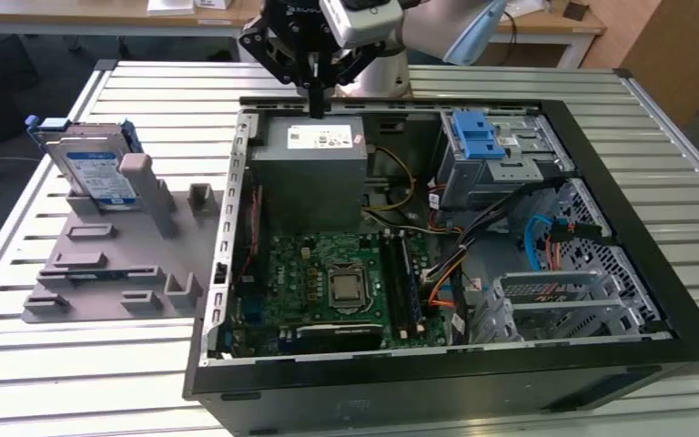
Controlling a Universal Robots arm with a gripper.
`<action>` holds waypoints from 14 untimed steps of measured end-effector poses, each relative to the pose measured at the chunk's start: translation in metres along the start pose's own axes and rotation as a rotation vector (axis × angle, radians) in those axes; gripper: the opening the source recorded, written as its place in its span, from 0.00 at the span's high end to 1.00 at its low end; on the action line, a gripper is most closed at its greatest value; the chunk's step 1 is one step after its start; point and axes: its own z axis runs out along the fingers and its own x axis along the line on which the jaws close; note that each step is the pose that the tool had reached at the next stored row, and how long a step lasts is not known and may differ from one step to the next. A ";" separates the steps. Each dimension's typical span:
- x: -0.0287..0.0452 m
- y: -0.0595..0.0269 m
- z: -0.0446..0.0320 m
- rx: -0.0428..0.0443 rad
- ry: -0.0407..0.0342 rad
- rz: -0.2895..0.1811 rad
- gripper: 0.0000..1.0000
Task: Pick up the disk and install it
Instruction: 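Reach for the disk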
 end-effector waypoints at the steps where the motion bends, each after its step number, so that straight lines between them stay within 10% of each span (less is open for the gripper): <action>1: 0.0008 0.0000 0.0000 0.0000 0.0000 0.000 0.89; 14: 0.0157 0.0008 0.0001 0.0001 0.0001 0.000 0.89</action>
